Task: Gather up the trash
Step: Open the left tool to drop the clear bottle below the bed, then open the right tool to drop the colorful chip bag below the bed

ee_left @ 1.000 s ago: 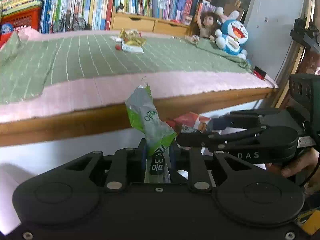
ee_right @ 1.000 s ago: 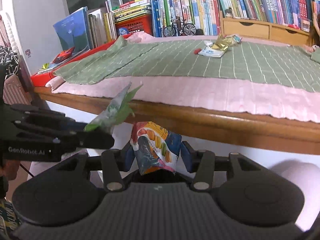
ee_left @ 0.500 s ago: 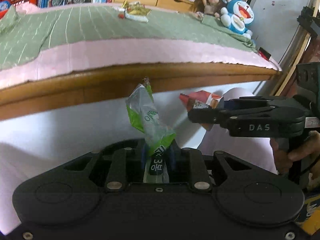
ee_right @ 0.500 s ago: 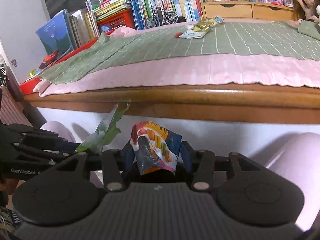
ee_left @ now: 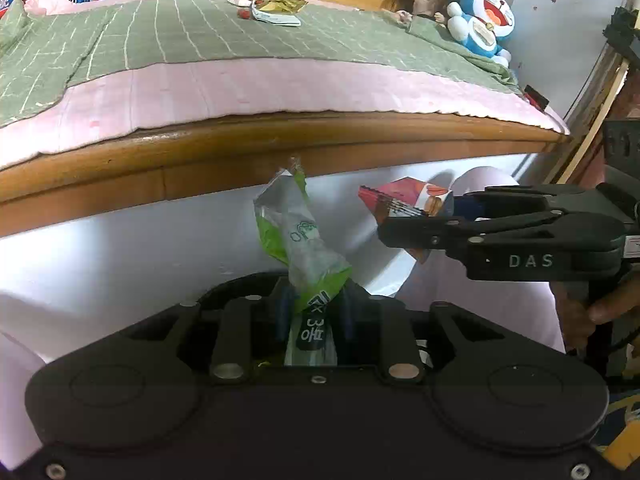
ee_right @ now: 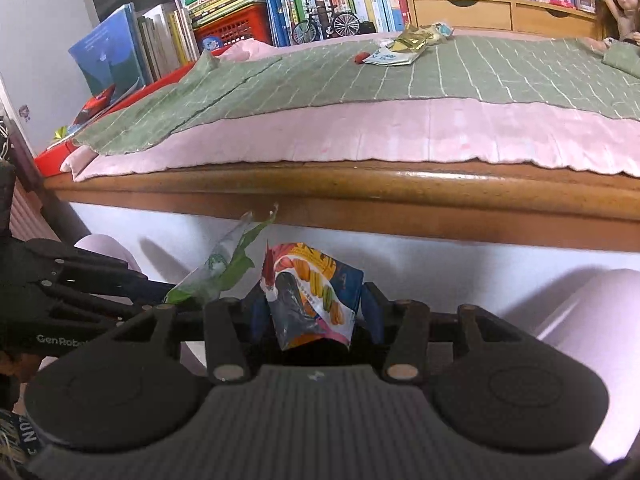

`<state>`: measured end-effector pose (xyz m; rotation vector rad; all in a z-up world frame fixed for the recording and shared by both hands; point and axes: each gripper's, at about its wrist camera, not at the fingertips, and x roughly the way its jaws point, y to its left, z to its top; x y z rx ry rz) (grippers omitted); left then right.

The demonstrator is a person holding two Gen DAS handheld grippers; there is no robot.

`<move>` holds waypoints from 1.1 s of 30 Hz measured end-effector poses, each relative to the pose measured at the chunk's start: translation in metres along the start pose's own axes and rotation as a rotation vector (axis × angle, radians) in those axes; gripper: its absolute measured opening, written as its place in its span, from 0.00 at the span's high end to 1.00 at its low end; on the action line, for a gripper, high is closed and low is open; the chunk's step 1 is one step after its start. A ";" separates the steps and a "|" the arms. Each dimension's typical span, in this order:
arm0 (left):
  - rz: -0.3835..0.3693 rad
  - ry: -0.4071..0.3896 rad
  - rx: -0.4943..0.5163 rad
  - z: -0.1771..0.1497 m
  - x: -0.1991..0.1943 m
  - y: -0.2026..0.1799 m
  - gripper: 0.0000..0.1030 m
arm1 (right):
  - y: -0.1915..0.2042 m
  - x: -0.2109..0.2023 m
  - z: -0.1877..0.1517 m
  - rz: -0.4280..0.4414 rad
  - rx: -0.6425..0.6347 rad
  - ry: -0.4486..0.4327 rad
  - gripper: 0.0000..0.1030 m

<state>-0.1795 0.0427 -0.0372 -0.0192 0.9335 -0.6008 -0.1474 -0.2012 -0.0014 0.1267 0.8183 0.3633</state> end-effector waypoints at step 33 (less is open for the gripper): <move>0.116 -0.022 -0.203 0.011 0.011 0.044 0.00 | -0.001 0.015 0.004 -0.030 0.013 0.037 0.06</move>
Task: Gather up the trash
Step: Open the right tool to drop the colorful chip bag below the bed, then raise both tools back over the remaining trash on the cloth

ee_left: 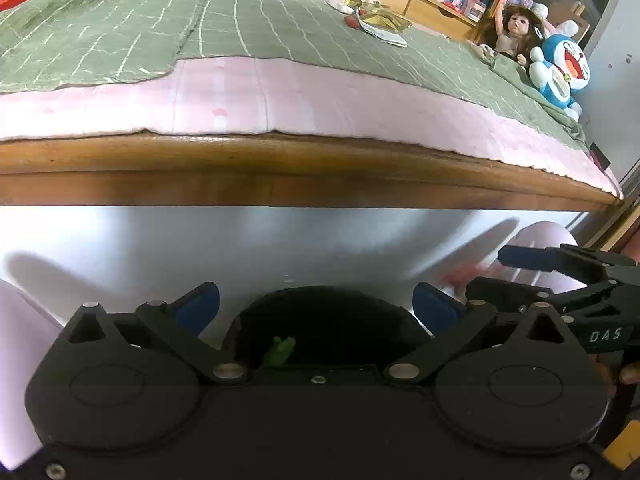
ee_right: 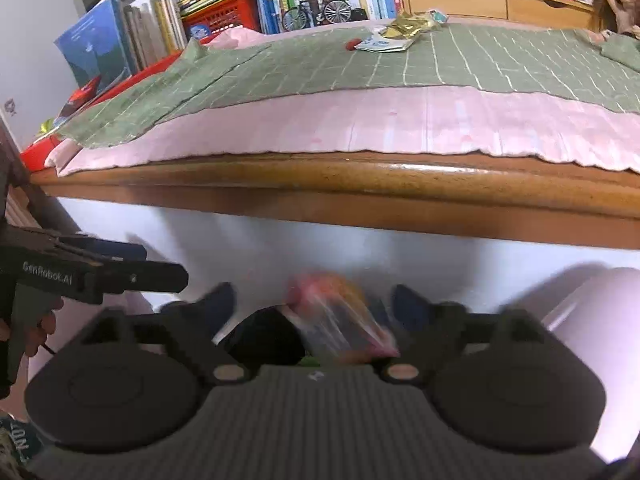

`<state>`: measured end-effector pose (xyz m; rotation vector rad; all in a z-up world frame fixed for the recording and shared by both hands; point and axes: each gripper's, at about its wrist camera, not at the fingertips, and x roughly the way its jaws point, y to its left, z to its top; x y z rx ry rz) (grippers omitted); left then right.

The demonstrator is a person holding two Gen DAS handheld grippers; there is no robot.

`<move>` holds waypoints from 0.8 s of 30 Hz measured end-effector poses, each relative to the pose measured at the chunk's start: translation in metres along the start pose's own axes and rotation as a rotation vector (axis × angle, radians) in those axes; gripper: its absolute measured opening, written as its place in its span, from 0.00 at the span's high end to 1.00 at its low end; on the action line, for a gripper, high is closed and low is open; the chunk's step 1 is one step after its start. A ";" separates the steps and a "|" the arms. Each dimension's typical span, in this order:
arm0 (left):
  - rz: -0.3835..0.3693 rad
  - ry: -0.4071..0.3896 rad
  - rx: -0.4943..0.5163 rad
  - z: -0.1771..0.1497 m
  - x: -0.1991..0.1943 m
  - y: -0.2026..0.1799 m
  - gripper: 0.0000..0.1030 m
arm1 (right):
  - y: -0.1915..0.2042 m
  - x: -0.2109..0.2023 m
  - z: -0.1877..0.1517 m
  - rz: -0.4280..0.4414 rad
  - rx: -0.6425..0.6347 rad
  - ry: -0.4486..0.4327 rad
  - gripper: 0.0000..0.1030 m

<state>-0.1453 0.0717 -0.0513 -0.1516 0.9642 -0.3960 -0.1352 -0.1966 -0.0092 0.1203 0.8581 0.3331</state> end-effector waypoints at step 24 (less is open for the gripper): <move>-0.024 0.013 0.043 0.008 -0.004 -0.007 0.00 | -0.013 -0.005 0.004 -0.026 0.073 -0.010 0.00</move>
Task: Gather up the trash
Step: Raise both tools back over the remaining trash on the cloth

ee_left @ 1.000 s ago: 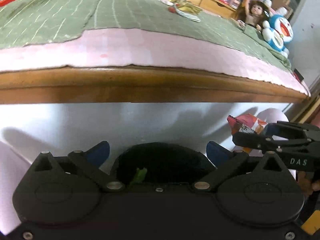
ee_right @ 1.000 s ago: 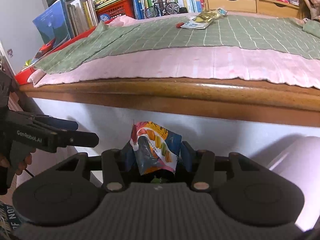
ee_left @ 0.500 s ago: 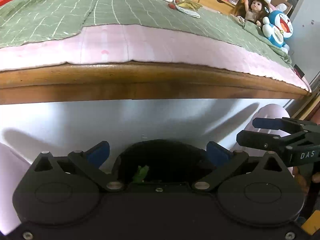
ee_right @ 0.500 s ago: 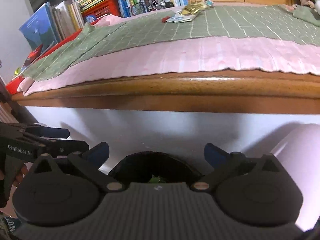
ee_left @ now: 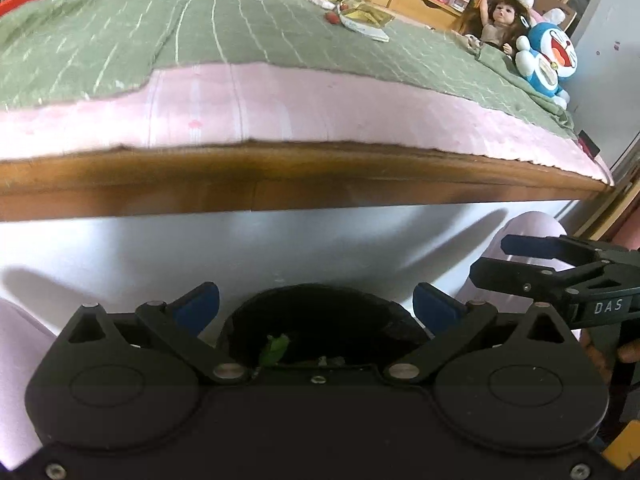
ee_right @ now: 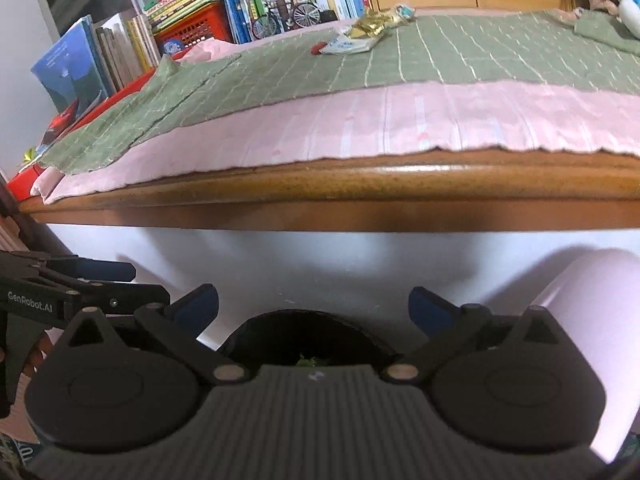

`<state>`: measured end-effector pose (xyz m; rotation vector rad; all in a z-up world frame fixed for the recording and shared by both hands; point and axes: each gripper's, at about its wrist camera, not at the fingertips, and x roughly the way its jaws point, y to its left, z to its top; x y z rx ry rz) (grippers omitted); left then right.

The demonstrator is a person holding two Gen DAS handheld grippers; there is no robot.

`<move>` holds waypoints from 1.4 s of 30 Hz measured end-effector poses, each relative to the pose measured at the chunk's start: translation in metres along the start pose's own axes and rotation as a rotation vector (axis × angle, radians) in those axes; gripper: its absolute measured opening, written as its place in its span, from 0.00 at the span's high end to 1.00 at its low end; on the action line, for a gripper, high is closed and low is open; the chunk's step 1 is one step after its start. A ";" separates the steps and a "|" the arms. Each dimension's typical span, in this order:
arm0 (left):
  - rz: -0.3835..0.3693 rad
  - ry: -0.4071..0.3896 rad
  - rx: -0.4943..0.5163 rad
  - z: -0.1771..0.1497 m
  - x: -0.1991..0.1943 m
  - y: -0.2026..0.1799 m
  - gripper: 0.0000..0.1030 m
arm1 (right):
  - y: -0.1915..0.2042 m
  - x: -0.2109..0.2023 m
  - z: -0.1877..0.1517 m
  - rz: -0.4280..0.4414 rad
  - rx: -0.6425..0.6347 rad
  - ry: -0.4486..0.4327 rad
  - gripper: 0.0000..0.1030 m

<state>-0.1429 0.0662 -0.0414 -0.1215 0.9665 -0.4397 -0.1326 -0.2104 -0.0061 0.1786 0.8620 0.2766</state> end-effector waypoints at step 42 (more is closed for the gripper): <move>-0.119 -0.344 0.158 0.183 -0.003 0.008 0.00 | -0.008 0.011 0.162 -0.084 -0.104 -0.310 0.00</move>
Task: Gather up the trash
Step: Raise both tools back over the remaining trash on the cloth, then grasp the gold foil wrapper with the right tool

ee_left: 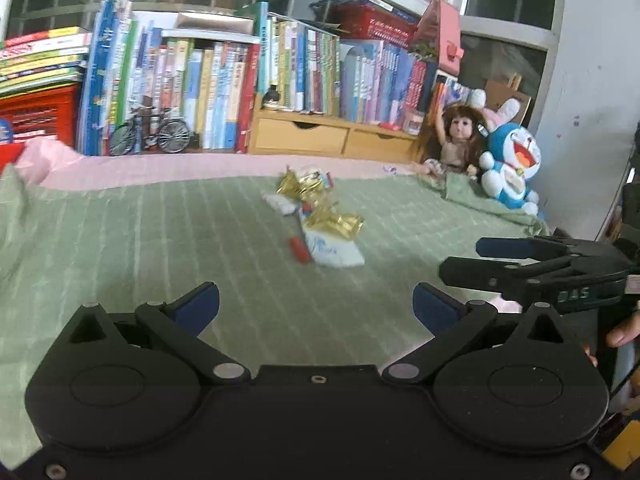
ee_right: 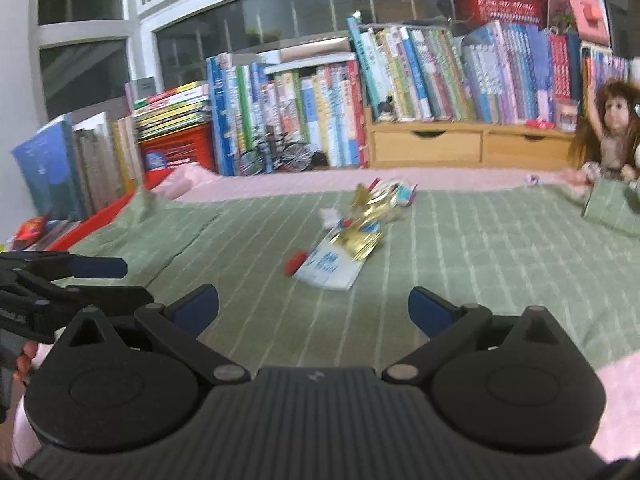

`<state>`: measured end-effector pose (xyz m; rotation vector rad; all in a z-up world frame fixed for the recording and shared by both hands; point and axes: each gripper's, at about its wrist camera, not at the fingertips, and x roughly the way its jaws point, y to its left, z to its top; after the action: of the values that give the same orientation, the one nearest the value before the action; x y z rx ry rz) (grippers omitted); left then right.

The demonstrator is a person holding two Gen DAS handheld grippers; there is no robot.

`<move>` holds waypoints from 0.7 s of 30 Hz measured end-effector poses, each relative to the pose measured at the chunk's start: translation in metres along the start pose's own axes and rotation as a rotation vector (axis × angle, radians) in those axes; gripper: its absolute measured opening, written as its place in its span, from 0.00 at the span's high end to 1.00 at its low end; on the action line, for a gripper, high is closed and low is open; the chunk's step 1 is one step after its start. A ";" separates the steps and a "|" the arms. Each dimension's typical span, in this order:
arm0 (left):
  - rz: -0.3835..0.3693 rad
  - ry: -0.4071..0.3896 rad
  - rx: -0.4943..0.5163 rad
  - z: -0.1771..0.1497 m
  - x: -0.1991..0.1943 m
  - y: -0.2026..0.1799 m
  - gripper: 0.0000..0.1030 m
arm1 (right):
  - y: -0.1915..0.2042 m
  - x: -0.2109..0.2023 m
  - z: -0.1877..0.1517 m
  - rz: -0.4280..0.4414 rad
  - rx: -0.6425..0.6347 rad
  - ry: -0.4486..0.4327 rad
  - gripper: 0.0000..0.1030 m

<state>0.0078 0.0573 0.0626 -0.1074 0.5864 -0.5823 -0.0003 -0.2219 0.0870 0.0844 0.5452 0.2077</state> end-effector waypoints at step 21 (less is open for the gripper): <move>-0.084 0.167 0.037 0.031 0.130 0.027 0.09 | -0.024 0.134 0.032 -0.017 -0.182 0.091 0.25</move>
<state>0.1259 0.0070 0.0175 -0.0489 0.7351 -0.6880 0.1326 -0.2168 0.0428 -0.1073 0.6151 0.2447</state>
